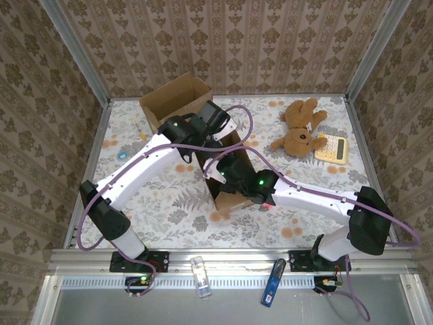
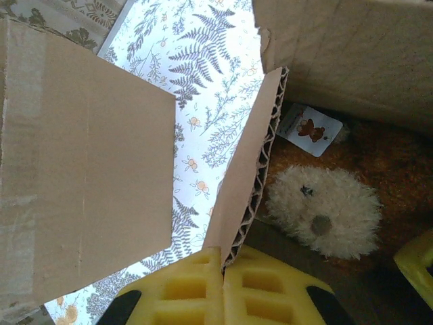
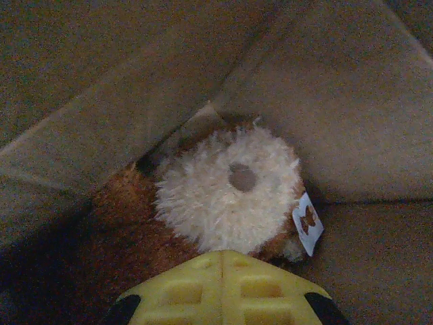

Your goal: Unpack the express box

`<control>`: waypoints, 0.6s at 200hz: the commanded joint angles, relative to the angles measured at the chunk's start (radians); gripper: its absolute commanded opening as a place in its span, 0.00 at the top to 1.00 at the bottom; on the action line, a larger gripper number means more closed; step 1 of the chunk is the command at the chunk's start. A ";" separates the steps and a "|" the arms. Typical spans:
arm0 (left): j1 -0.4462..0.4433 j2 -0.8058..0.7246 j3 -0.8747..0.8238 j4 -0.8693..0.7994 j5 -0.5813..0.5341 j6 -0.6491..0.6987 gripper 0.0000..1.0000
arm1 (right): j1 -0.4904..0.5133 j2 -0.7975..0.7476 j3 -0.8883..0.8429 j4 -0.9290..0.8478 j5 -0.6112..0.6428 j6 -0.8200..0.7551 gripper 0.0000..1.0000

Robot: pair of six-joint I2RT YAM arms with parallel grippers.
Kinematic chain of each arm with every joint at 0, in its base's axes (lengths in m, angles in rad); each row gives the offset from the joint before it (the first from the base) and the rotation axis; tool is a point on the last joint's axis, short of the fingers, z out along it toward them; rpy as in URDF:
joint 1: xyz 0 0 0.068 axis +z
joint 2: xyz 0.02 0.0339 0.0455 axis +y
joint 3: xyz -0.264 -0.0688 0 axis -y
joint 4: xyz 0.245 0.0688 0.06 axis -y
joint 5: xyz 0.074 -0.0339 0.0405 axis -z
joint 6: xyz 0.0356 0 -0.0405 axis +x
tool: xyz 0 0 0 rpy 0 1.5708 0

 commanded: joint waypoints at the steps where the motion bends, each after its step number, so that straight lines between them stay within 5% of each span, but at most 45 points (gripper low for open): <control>1: -0.011 -0.022 0.048 -0.020 0.001 -0.014 1.00 | -0.010 0.044 0.049 -0.069 0.084 0.152 1.00; 49: -0.017 -0.025 0.053 -0.040 -0.002 -0.031 1.00 | -0.012 0.106 0.148 -0.238 0.137 0.482 0.99; 120: -0.026 -0.028 0.053 -0.048 -0.001 -0.034 1.00 | -0.023 0.181 0.175 -0.305 0.057 0.739 0.61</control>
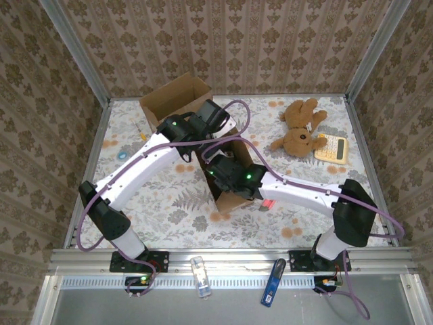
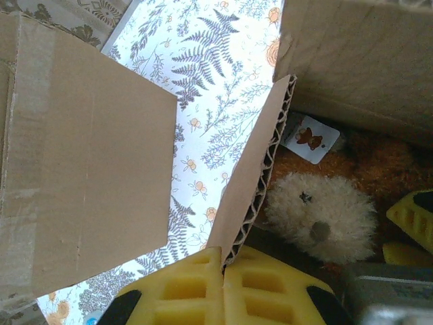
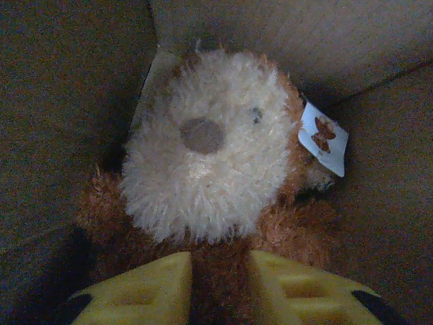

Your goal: Unpack the express box

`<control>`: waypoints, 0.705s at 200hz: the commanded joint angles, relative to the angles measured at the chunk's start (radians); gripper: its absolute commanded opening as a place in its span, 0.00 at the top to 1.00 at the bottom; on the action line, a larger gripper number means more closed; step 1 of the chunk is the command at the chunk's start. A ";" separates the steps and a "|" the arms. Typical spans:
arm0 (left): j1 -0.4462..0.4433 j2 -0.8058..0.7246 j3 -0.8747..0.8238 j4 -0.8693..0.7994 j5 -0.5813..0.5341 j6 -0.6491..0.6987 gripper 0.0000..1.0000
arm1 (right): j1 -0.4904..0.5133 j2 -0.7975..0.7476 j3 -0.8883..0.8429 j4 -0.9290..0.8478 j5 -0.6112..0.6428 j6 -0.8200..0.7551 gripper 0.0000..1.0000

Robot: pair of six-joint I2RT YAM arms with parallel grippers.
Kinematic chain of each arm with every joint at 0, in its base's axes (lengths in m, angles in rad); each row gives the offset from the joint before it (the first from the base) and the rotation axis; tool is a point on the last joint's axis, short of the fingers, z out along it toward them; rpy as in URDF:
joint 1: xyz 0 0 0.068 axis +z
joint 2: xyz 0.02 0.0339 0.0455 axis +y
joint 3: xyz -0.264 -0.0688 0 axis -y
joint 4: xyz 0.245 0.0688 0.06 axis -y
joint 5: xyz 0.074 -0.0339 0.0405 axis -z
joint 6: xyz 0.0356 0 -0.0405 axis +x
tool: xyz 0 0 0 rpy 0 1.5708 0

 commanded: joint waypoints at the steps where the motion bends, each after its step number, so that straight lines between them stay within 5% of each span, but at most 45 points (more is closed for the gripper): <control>1: -0.024 -0.028 0.034 -0.032 -0.001 0.008 1.00 | -0.030 0.048 0.038 -0.079 -0.026 0.198 0.61; 38: -0.032 -0.028 0.035 -0.031 0.007 0.005 1.00 | -0.065 0.109 0.058 -0.079 -0.078 0.307 0.39; 60: -0.038 -0.025 0.037 -0.031 0.010 0.007 1.00 | -0.086 0.155 0.066 -0.076 -0.087 0.351 0.35; 114: -0.045 -0.008 0.044 -0.036 0.011 0.008 1.00 | -0.100 0.260 0.086 -0.060 -0.111 0.378 0.32; 141: -0.045 -0.001 0.046 -0.037 0.010 0.008 1.00 | -0.104 0.276 0.082 -0.047 -0.123 0.379 0.46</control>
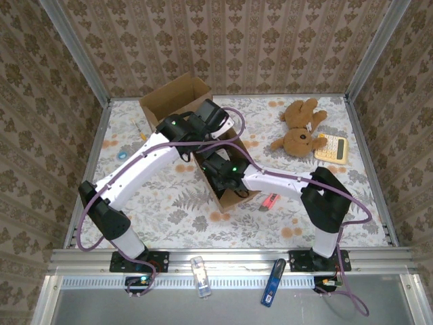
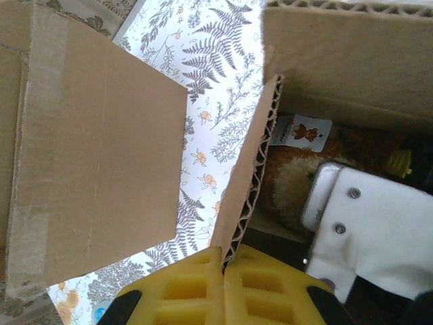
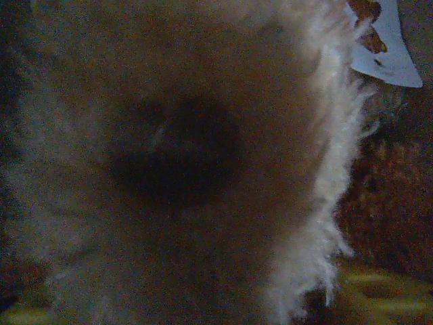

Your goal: Unpack the express box

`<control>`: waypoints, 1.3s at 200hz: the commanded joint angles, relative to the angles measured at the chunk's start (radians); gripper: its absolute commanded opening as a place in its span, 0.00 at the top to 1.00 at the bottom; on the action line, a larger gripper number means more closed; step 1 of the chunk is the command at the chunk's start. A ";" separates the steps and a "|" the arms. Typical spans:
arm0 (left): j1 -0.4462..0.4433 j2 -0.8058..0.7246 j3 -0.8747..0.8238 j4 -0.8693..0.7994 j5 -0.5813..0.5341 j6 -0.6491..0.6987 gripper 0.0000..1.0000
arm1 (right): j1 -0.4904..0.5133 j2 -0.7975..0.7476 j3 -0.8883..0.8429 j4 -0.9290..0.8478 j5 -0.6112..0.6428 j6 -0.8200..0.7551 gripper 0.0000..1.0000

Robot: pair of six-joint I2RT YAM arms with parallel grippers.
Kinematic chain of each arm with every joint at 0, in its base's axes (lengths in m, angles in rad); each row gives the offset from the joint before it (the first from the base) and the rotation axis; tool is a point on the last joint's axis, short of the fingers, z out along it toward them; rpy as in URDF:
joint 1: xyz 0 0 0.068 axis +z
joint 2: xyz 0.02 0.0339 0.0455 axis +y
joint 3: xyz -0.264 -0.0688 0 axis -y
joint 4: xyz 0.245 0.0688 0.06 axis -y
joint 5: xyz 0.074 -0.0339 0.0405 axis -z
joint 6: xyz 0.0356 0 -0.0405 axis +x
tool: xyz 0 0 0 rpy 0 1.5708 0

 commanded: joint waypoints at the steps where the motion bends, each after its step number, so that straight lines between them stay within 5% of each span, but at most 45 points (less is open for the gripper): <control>1: -0.051 -0.001 0.044 -0.020 0.033 0.009 1.00 | -0.040 0.066 0.006 -0.021 -0.045 0.076 0.47; 48: -0.032 0.004 0.025 -0.034 0.001 -0.008 1.00 | -0.043 0.017 -0.023 0.038 -0.053 0.045 1.00; 192: 0.151 0.117 0.027 -0.094 0.014 -0.146 1.00 | 0.018 -0.457 -0.258 0.337 -0.117 -0.151 1.00; 260: 0.192 0.157 0.017 -0.117 0.003 -0.180 1.00 | 0.039 -0.556 -0.283 0.370 -0.131 -0.176 1.00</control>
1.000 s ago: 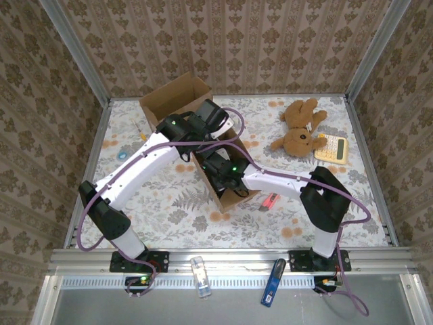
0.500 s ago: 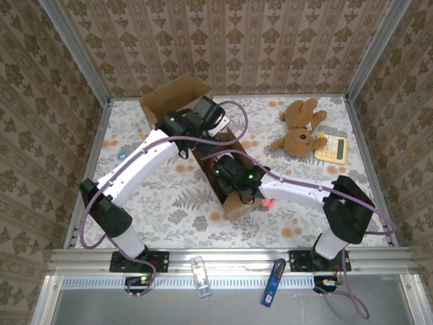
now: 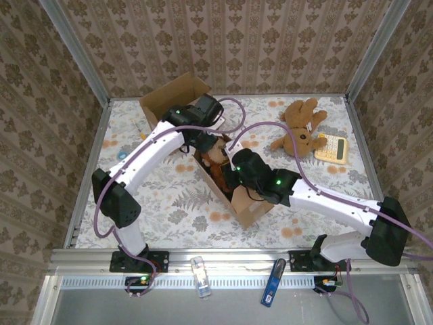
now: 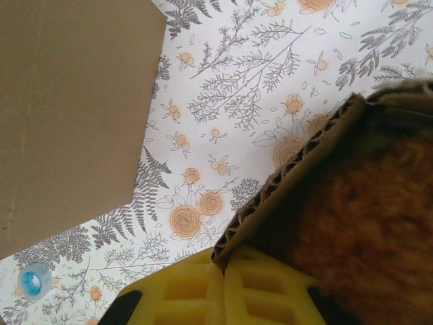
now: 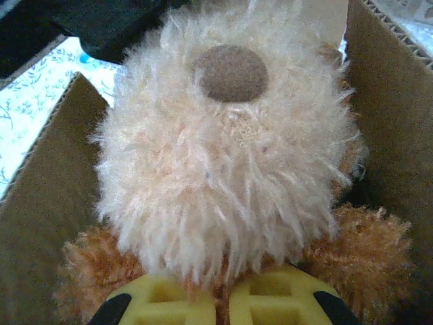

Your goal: Unpack the express box

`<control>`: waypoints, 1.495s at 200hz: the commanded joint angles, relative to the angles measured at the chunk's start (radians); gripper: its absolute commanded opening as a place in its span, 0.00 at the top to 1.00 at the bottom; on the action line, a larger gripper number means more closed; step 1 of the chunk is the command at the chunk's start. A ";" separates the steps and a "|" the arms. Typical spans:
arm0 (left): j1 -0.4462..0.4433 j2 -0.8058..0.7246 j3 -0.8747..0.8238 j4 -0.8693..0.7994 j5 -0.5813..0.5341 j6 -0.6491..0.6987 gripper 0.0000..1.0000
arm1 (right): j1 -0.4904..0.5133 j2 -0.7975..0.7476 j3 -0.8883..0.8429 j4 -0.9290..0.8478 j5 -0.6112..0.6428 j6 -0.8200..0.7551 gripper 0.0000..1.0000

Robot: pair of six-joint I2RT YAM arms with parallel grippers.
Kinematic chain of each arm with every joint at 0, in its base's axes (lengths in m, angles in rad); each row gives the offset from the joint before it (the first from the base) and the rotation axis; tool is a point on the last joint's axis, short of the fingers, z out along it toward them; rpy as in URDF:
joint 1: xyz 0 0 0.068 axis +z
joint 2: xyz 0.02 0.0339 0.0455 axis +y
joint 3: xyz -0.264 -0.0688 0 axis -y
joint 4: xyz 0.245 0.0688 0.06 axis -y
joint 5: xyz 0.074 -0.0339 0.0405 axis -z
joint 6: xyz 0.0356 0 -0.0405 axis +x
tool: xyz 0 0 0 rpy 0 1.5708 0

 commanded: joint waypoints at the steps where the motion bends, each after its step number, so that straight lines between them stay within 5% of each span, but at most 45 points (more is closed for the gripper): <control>1: 0.055 0.026 -0.017 -0.044 -0.114 -0.030 1.00 | 0.020 -0.056 -0.017 0.056 0.001 -0.008 1.00; 83: 0.115 0.014 -0.030 -0.085 -0.147 -0.059 1.00 | 0.030 -0.176 -0.080 0.115 0.042 0.003 1.00; 142: 0.151 0.044 0.023 -0.176 -0.199 -0.105 1.00 | 0.031 -0.333 -0.208 0.371 0.141 0.020 1.00; 198: 0.173 0.082 0.106 -0.248 -0.220 -0.144 1.00 | 0.018 -0.404 -0.187 0.392 0.262 -0.002 1.00; 299: 0.200 0.166 0.267 -0.331 -0.195 -0.222 1.00 | -0.301 -0.401 -0.051 0.207 0.170 0.060 1.00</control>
